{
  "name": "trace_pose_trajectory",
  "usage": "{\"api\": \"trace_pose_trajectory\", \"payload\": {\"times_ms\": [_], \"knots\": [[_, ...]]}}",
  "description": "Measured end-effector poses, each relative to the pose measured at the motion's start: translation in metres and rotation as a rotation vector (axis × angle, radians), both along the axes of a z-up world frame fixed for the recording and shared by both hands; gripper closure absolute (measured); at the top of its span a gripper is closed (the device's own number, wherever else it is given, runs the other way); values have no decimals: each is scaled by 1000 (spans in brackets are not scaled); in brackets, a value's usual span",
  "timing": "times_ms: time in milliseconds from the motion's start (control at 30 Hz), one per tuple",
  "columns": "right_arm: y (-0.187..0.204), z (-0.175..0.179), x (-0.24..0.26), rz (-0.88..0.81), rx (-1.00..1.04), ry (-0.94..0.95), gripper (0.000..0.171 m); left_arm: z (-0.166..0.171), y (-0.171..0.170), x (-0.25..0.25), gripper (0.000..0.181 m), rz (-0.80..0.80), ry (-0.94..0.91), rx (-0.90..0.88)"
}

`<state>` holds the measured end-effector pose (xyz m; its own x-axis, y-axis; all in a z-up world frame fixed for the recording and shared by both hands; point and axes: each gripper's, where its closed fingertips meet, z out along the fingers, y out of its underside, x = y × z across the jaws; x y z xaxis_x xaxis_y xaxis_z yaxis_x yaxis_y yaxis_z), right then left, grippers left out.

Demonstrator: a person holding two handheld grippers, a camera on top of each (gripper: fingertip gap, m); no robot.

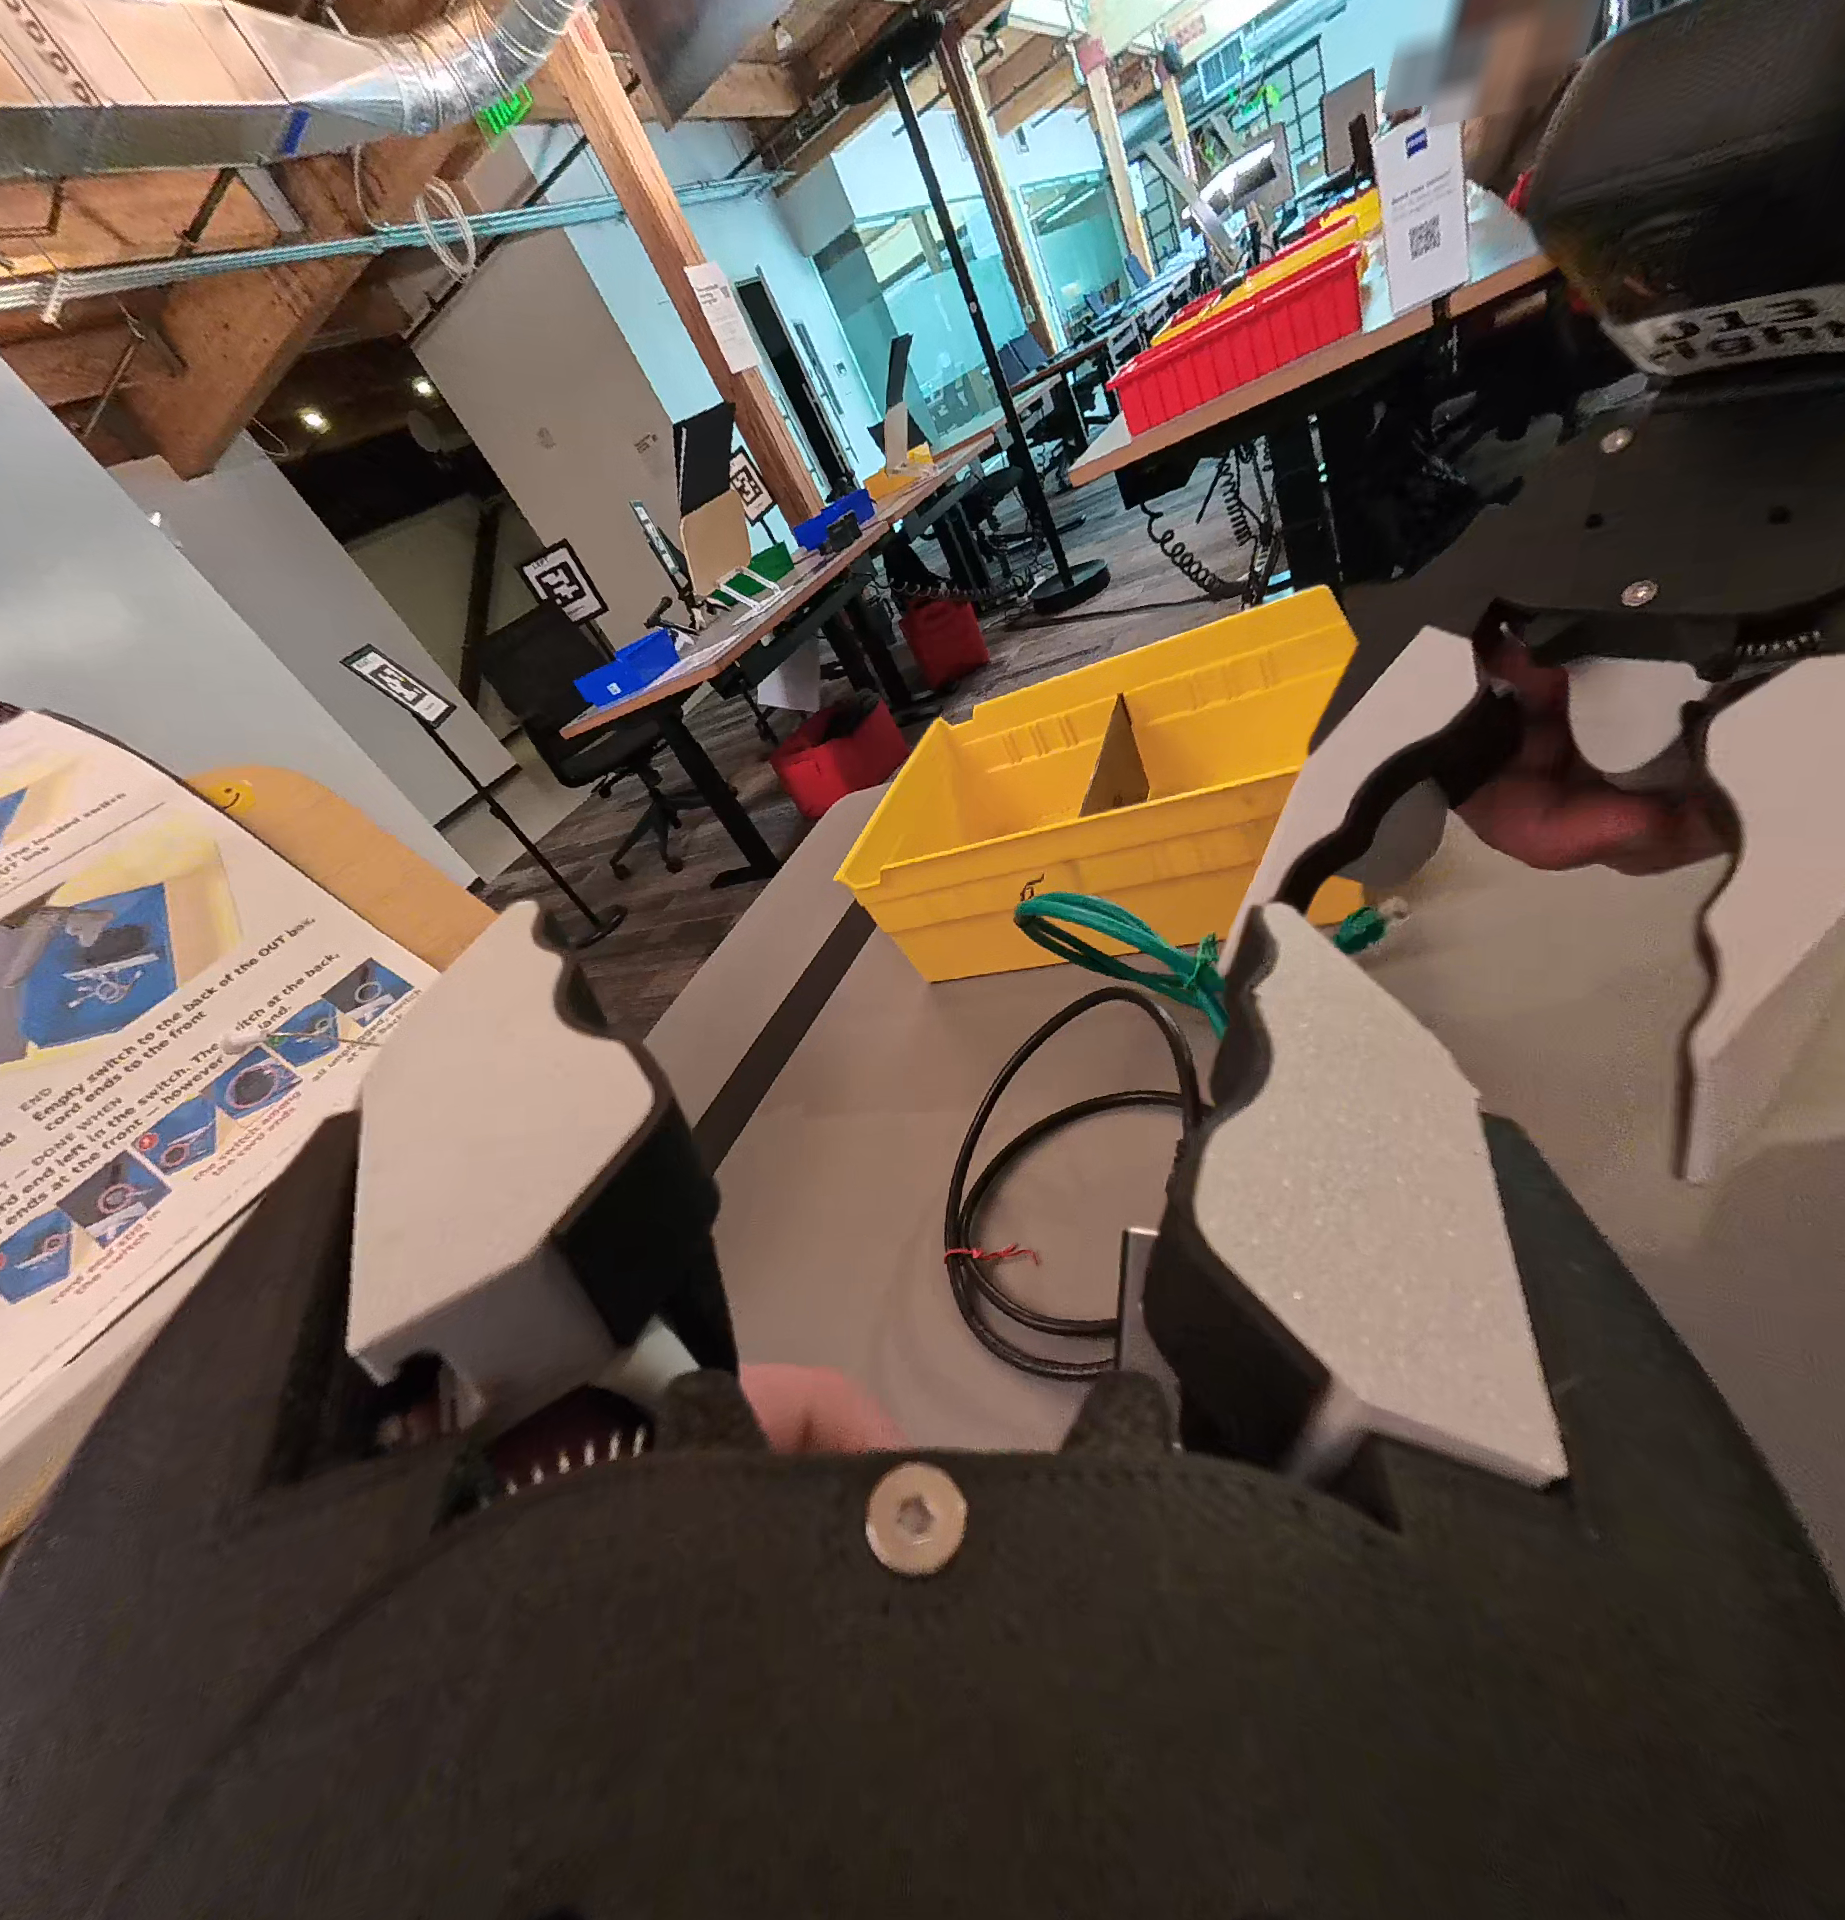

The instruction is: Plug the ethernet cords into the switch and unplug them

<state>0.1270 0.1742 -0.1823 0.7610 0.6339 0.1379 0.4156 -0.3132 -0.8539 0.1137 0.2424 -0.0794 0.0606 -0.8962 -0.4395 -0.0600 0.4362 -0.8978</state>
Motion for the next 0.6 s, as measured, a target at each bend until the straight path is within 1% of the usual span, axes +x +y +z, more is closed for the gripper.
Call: {"api": "trace_pose_trajectory", "payload": {"times_ms": [33,100,167,233,267,300,333,433,500,567,600], "knots": [[-3,3,-1,-9,-4,39,63,1,-1,0,71,0,-4,-3],[-8,5,0,-38,-15,89,52,3,-3,0,72,-2,-5,-1],[-16,-2,0,-49,-54,118,27,5,-5,0,70,-9,-7,-8],[-24,-11,-3,-46,-81,130,15,7,-8,0,70,-22,-18,-32],[-28,-15,-5,-39,-92,135,14,9,-8,0,69,-28,-24,-46],[-31,-16,-6,-37,-84,136,19,10,-8,-1,68,-27,-25,-57],[-32,-14,-6,-46,-63,145,24,10,-8,-1,67,-25,-22,-63],[-31,-4,0,-96,-19,185,26,10,-3,-1,64,10,-19,-79],[-30,2,3,-121,12,169,33,7,9,-1,67,91,-11,-93],[-30,12,3,-135,55,131,40,1,26,-1,70,206,19,-97],[-28,19,2,-143,88,111,40,-5,35,-1,70,275,49,-95]]}}
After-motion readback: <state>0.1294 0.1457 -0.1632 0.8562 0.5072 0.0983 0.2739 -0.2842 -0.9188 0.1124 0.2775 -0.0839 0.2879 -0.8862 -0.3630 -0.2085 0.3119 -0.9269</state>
